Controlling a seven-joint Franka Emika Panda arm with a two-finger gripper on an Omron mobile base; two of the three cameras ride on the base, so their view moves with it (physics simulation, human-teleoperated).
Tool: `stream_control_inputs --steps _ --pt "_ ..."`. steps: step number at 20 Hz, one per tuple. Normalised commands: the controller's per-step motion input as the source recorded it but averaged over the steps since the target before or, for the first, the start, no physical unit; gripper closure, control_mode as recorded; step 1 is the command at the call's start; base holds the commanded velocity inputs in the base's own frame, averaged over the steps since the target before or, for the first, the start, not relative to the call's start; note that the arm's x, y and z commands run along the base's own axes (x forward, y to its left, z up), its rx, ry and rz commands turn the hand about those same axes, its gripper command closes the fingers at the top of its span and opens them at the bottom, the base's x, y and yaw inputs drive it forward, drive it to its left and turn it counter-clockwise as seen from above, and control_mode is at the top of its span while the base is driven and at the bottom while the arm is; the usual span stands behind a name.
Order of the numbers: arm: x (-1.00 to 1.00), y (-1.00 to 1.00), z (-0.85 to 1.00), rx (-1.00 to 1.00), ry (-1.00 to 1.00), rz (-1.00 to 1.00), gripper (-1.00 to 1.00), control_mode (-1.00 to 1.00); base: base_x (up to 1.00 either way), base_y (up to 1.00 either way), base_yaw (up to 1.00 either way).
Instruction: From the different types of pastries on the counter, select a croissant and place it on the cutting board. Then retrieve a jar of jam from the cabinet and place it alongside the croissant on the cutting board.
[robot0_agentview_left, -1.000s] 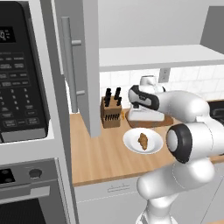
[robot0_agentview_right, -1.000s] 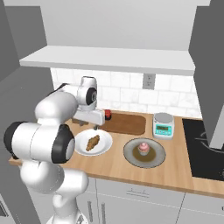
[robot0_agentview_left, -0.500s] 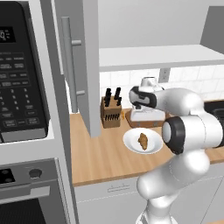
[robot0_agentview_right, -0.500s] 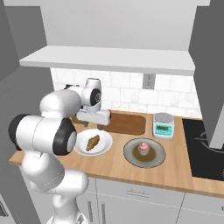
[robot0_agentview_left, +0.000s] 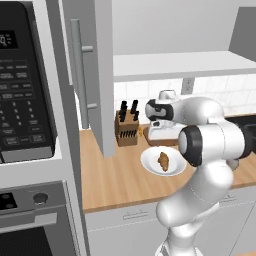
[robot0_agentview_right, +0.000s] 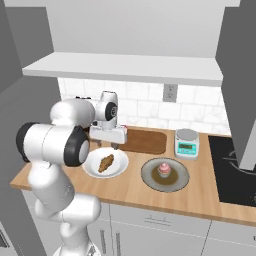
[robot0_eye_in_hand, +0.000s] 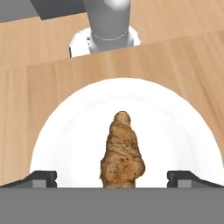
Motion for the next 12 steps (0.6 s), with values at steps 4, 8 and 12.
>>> stream_control_inputs --steps 4,8,12 --pt "0.0 0.0 -0.24 0.01 0.07 0.0 -1.0 -1.0 0.0 0.0 0.0" --pt "0.0 0.0 -0.25 0.01 0.06 0.0 -1.0 -1.0 0.0 0.0 0.0" --pt "0.0 0.0 -0.28 0.0 0.04 0.0 -1.0 -1.0 0.0 0.0 0.0"
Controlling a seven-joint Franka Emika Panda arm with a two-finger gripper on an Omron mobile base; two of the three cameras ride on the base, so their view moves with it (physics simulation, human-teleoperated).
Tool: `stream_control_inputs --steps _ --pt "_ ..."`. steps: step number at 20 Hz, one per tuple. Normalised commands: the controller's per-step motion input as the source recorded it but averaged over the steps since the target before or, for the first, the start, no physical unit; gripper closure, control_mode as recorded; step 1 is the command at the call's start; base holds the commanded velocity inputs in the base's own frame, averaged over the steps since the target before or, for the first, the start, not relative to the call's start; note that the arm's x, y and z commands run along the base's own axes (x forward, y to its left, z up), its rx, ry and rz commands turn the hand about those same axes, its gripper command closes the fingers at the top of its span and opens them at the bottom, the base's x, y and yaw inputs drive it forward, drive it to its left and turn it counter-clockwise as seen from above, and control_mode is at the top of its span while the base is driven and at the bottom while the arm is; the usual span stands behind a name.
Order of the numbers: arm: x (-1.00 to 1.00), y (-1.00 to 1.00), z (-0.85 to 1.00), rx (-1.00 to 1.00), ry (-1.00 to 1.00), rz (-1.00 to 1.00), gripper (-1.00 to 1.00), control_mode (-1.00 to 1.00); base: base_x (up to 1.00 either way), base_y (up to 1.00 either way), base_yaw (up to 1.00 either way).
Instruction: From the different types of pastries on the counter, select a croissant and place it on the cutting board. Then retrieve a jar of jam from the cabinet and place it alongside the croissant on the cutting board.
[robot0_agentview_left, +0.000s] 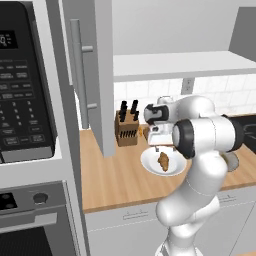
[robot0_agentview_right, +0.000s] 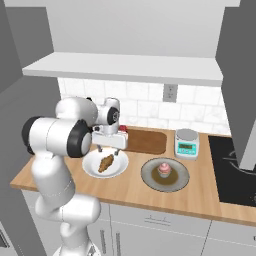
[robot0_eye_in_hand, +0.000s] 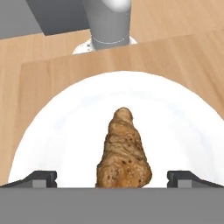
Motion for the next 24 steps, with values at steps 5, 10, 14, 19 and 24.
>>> stream_control_inputs --steps 5,10,14,19,24 --pt "0.0 0.01 -0.21 0.02 0.06 0.0 -1.0 -1.0 0.0 0.0 0.0" --pt "0.01 0.02 -0.21 0.02 0.05 0.0 -1.0 -1.0 0.0 0.0 0.0" --pt "0.0 0.02 -0.24 0.0 0.02 0.0 -1.0 -1.0 0.0 0.0 0.0" --pt "0.0 0.15 -0.24 0.0 0.04 0.0 -1.0 -1.0 0.0 0.0 0.0" --pt "0.0 0.16 -0.27 0.0 0.04 0.0 -1.0 -1.0 0.0 0.0 0.0"
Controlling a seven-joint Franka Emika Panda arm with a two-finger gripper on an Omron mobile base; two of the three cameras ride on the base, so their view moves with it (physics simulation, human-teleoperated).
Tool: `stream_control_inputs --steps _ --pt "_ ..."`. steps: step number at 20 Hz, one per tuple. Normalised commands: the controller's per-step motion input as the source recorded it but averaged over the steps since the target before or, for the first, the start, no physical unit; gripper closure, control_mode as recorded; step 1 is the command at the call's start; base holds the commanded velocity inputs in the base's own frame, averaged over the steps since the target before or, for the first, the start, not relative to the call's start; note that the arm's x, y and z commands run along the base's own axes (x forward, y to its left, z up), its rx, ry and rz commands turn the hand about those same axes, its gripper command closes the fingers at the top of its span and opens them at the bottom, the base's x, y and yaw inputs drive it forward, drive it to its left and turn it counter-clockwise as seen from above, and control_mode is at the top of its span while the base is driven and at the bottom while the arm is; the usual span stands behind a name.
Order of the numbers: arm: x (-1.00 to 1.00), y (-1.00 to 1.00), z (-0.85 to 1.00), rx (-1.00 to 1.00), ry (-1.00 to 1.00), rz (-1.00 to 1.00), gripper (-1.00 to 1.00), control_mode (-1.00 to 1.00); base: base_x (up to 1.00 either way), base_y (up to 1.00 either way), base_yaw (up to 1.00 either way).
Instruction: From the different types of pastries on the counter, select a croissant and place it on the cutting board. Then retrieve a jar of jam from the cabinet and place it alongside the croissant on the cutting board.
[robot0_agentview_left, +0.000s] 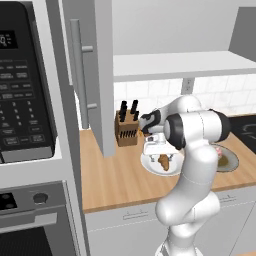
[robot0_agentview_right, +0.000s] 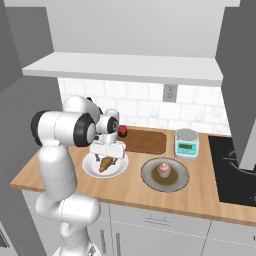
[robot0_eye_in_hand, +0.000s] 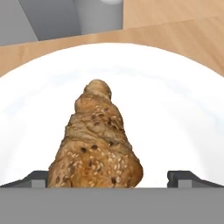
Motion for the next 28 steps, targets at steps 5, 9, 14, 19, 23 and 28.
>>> stream_control_inputs --steps 5,9,14,19,23,28 --pt "-0.02 0.0 -0.33 0.0 0.0 0.0 1.0 -1.0 0.0 0.0 0.0" --pt "-0.06 0.0 -0.14 0.0 0.0 0.0 1.0 -1.0 0.0 0.0 0.0" --pt "-0.28 0.0 0.0 0.0 0.0 0.0 1.0 -1.0 0.0 0.0 0.0" --pt "-0.19 -0.03 0.16 0.0 0.0 0.01 1.0 -1.0 0.0 0.0 0.0" --pt "0.01 -0.47 0.25 -0.07 -0.1 0.12 1.0 -1.0 0.0 0.0 0.0" --pt "0.12 -0.43 0.22 -0.03 -0.05 0.11 1.0 -1.0 0.0 0.0 0.0"
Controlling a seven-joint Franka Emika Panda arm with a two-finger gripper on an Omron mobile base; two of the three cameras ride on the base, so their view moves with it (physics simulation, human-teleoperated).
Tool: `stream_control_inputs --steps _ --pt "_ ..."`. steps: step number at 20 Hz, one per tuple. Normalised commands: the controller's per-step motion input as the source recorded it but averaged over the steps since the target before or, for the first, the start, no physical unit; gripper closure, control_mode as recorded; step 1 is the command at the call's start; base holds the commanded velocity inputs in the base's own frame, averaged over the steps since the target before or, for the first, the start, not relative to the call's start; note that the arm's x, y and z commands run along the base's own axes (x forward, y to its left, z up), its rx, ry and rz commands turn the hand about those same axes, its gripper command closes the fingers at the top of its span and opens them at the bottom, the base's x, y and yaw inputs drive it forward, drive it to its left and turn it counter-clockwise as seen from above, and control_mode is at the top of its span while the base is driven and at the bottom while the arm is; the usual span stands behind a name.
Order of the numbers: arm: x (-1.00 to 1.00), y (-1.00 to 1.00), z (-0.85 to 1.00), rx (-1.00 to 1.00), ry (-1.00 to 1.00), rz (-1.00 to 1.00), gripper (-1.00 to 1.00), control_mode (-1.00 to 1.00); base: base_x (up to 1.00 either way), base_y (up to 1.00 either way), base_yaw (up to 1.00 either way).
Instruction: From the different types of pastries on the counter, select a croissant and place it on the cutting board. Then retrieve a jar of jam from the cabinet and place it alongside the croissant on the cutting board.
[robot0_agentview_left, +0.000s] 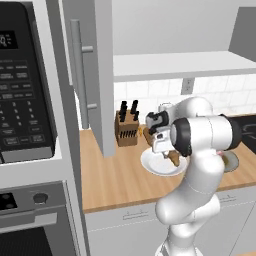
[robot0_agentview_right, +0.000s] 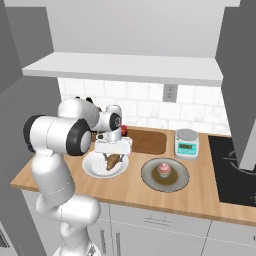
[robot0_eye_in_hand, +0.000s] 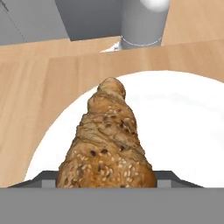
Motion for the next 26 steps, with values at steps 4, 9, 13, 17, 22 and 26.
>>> stream_control_inputs --steps 4,9,13,17,22,26 --pt "0.48 -0.26 0.16 0.0 0.0 0.02 1.0 -1.0 0.0 0.0 0.0" --pt "0.59 -0.29 0.07 0.0 0.0 0.04 1.0 -1.0 0.0 0.0 0.0" --pt "0.35 -0.44 0.09 0.0 0.0 0.05 1.0 -1.0 0.0 0.0 0.0" --pt "0.25 -0.42 0.14 0.0 0.0 0.04 1.0 -1.0 0.0 0.0 0.0" --pt "0.46 -0.08 0.01 0.01 0.0 0.05 1.0 -1.0 0.0 0.0 0.0" --pt "0.47 0.0 0.0 0.0 0.0 0.01 1.0 -1.0 0.0 0.0 0.0"
